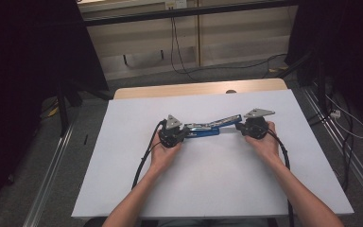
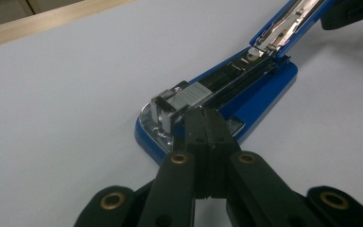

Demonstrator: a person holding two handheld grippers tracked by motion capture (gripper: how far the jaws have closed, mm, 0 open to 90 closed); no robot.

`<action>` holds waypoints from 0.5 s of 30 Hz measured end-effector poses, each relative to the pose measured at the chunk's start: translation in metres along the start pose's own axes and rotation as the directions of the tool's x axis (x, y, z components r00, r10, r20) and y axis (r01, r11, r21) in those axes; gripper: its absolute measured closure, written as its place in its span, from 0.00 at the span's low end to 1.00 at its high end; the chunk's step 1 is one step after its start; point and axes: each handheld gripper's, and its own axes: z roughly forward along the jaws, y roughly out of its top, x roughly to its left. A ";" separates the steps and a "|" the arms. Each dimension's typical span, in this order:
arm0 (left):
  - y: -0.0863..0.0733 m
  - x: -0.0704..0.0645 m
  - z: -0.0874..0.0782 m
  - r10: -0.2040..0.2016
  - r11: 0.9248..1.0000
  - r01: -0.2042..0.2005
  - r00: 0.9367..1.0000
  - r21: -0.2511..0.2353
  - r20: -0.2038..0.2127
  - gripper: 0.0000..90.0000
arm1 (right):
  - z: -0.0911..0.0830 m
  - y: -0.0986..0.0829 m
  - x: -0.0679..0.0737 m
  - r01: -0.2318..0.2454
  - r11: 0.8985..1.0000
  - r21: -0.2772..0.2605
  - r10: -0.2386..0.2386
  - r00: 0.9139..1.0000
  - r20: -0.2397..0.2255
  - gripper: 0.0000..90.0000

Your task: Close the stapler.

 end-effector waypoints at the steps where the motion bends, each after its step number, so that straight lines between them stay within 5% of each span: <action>1: 0.000 0.000 0.000 0.000 1.000 0.000 1.000 -0.001 0.000 1.00 | 0.000 0.000 0.000 0.001 1.000 -0.003 -0.001 1.000 -0.002 1.00; 15: 0.000 -0.002 -0.001 0.009 1.000 -0.009 1.000 0.006 0.000 1.00 | -0.002 0.002 0.006 0.010 0.999 -0.052 -0.011 1.000 -0.025 1.00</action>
